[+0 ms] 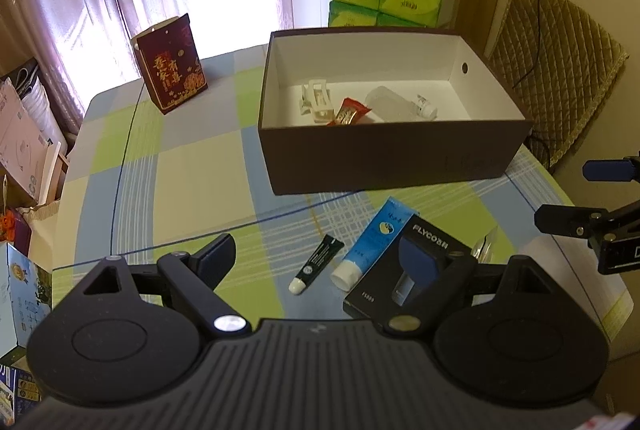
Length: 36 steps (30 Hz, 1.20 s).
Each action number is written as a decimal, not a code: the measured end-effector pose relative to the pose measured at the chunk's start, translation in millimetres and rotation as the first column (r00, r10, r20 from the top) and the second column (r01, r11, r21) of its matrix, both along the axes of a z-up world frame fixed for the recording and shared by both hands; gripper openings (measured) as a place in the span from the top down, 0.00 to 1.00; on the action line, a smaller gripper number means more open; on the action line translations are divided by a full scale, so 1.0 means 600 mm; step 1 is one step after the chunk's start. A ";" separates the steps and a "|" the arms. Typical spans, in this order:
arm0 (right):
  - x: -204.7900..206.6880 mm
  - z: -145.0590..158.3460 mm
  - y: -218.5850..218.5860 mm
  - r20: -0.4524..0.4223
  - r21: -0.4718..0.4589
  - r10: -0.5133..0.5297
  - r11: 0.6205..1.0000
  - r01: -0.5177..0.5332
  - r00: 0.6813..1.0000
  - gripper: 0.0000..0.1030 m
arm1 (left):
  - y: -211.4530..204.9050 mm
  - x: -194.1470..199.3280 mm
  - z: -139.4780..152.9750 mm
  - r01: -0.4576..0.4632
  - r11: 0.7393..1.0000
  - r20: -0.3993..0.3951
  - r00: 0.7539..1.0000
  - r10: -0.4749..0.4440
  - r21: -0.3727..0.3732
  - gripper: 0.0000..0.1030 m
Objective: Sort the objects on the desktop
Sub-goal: 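Withdraw both tools from the box back toward the remaining items, then reach the left tool to the FLYCO box while the right reaches the cotton swab bag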
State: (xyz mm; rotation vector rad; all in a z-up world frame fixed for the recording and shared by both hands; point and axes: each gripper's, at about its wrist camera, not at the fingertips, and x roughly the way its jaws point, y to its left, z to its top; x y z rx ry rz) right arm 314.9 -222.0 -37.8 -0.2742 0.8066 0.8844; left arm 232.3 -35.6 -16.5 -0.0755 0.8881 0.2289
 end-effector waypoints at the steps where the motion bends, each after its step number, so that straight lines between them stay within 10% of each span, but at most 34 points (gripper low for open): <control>1: -0.001 -0.003 -0.001 -0.004 -0.004 0.003 1.000 -0.003 1.000 0.02 | 0.000 -0.001 -0.002 0.000 1.000 -0.004 1.000 0.000 0.000 0.16; 36: -0.042 -0.156 -0.009 -0.039 -0.167 0.179 0.969 -0.183 0.983 0.02 | 0.005 -0.032 -0.133 0.016 0.997 -0.139 0.990 -0.026 -0.074 0.16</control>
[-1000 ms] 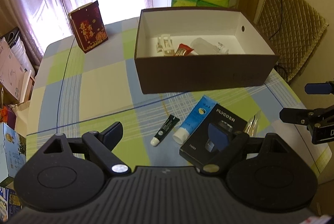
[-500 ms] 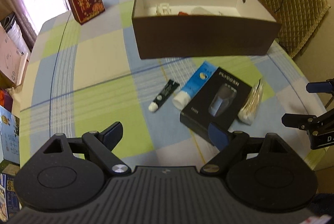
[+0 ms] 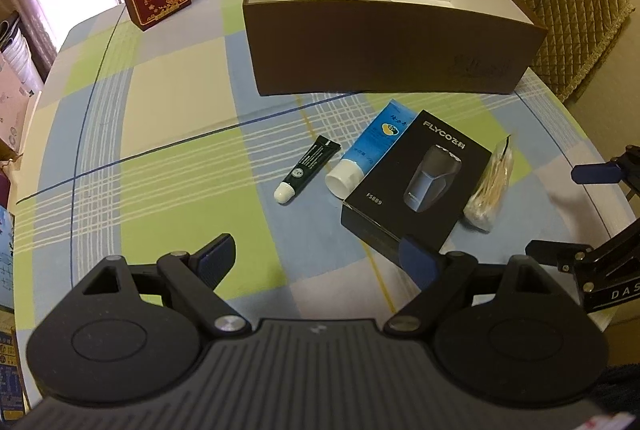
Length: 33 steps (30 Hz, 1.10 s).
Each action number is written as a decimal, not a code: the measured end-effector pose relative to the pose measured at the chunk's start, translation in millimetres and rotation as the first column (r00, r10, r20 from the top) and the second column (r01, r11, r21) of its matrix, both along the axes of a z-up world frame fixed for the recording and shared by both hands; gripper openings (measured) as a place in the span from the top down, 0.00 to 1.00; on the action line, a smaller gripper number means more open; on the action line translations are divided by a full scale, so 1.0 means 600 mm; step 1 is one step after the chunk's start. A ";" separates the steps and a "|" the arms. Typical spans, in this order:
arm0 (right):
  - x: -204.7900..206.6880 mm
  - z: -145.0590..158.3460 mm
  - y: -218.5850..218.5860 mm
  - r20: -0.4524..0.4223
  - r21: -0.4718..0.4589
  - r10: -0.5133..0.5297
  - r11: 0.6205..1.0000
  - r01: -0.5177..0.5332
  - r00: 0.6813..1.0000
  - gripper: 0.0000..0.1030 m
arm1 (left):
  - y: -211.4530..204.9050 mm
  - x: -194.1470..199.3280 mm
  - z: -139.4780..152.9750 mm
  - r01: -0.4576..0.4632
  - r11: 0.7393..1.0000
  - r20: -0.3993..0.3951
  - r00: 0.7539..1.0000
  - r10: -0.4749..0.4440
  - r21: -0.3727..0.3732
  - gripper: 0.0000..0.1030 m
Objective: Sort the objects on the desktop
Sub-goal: 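Reach the left tool to the FLYCO box while the right reaches the cotton swab bag, then close the left gripper on the FLYCO box while the right grips the swab bag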
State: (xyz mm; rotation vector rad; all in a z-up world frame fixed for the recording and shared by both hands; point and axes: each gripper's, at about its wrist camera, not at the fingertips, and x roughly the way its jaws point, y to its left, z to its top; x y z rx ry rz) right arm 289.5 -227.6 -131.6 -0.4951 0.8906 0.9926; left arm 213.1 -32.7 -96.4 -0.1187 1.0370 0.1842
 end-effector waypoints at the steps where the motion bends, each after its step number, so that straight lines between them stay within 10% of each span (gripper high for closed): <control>1: 0.002 -0.003 0.002 0.004 -0.002 0.009 1.000 -0.009 1.000 0.02 | 0.000 0.002 -0.002 0.006 1.000 0.001 1.000 -0.006 0.000 0.16; 21: 0.022 -0.069 0.050 0.134 -0.019 0.282 0.959 -0.282 0.950 0.02 | 0.006 0.058 -0.049 0.046 0.999 -0.040 0.998 -0.047 -0.024 0.16; 24: 0.020 -0.074 0.050 0.163 -0.029 0.313 0.949 -0.313 0.936 0.26 | 0.007 0.061 -0.051 0.046 0.999 -0.047 0.998 -0.047 -0.026 0.16; 33: 0.034 -0.067 0.032 0.143 -0.056 0.302 0.953 -0.297 0.943 0.34 | -0.007 0.074 -0.053 0.093 0.995 -0.038 0.995 -0.094 -0.031 0.16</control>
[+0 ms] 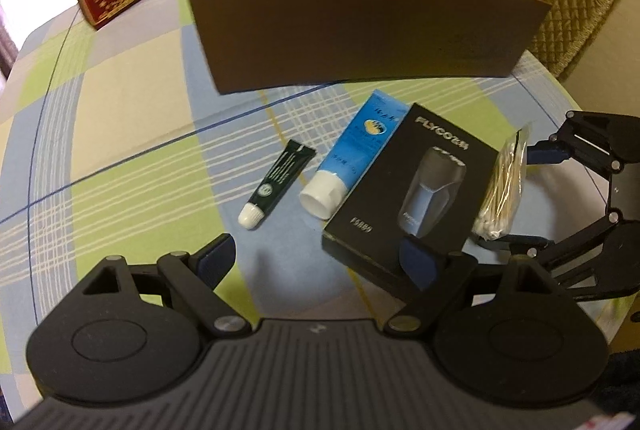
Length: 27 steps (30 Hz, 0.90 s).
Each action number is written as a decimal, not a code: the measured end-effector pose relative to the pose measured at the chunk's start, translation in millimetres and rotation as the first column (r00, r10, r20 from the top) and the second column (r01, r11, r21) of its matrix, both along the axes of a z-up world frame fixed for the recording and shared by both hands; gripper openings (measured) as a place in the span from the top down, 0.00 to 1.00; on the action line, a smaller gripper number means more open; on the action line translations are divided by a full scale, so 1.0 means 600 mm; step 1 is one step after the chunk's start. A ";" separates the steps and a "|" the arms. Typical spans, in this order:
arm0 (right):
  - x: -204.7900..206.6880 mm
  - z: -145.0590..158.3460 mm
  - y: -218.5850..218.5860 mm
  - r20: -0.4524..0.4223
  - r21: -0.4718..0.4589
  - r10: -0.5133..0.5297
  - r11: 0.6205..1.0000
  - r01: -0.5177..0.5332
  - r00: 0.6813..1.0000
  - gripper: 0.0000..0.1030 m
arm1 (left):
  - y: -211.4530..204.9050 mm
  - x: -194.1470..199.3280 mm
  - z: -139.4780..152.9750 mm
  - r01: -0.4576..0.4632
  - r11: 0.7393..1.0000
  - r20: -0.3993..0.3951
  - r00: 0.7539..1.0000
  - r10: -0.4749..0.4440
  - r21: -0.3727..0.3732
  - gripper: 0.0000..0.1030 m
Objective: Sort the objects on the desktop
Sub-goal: 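Close the left gripper on the FLYCO box while the right grips the swab bag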
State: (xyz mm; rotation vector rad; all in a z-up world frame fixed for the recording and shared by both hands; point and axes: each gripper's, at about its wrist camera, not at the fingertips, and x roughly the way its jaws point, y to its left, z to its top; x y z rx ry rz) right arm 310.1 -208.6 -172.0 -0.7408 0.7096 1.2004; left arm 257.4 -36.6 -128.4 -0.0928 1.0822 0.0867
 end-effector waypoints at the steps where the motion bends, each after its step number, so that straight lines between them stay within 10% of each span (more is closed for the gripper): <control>1: 0.006 0.002 -0.007 -0.009 0.000 -0.022 1.000 0.022 1.000 0.34 | -0.003 0.002 0.001 0.011 1.000 0.004 1.000 -0.011 -0.002 0.16; 17: 0.074 0.032 -0.118 -0.103 -0.045 -0.318 0.948 0.315 0.943 0.34 | -0.083 0.065 -0.023 0.337 0.941 0.022 0.941 -0.338 0.015 0.20; 27: 0.064 0.039 -0.145 -0.107 -0.085 -0.353 0.935 0.345 0.929 0.34 | -0.134 0.062 -0.031 0.375 0.927 -0.012 0.927 -0.375 -0.024 0.26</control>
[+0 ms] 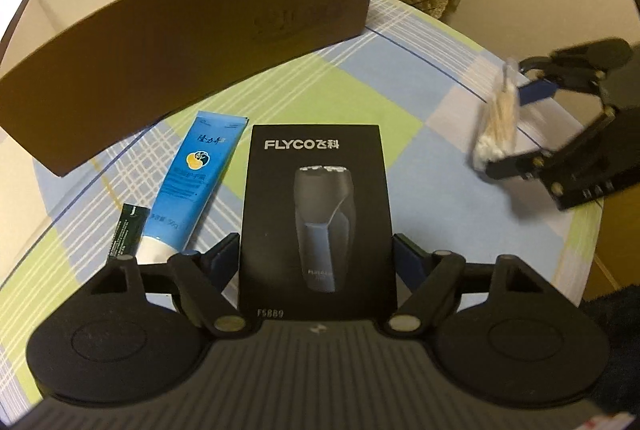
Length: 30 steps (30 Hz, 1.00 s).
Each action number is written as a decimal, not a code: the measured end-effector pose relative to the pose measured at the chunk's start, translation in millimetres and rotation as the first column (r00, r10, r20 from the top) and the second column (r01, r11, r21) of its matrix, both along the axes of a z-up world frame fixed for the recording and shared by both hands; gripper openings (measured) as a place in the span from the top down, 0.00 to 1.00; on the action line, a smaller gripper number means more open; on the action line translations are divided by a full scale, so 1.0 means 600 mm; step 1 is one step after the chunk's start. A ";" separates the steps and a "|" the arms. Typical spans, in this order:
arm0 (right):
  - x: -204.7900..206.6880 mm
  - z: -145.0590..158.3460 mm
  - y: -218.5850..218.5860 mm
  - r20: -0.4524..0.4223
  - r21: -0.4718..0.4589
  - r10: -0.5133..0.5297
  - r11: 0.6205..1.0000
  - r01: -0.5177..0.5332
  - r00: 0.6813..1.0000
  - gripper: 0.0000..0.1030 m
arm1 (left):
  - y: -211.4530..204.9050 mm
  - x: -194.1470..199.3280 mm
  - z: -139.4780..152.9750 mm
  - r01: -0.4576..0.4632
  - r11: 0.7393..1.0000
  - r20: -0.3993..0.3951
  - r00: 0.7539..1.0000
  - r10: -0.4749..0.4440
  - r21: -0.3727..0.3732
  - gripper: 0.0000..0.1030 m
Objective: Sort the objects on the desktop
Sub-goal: 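Close the left gripper on the FLYCO box while the right grips the swab bag, then lift the FLYCO box and swab bag with both tools toward the brown box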
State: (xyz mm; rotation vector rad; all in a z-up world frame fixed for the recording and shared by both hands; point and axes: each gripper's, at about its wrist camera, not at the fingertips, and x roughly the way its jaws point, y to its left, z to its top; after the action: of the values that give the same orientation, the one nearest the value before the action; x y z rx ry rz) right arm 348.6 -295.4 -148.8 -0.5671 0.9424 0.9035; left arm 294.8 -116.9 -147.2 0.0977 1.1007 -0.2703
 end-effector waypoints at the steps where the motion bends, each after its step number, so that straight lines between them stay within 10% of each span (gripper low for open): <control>1: 0.000 0.001 0.001 -0.002 -0.002 -0.005 1.000 0.005 1.000 0.34 | 0.000 0.006 -0.001 -0.009 1.000 -0.007 1.000 0.009 -0.004 0.26; 30: -0.010 0.022 0.016 -0.040 0.059 0.014 0.998 -0.012 0.999 0.34 | 0.034 -0.034 0.051 -0.204 0.979 0.029 0.979 0.204 -0.002 0.26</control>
State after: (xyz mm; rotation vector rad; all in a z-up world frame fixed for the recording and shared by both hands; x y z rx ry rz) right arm 342.9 -286.1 -135.7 -0.5066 0.9460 0.9545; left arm 274.7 -96.3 -116.5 -0.0108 1.0728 -0.0842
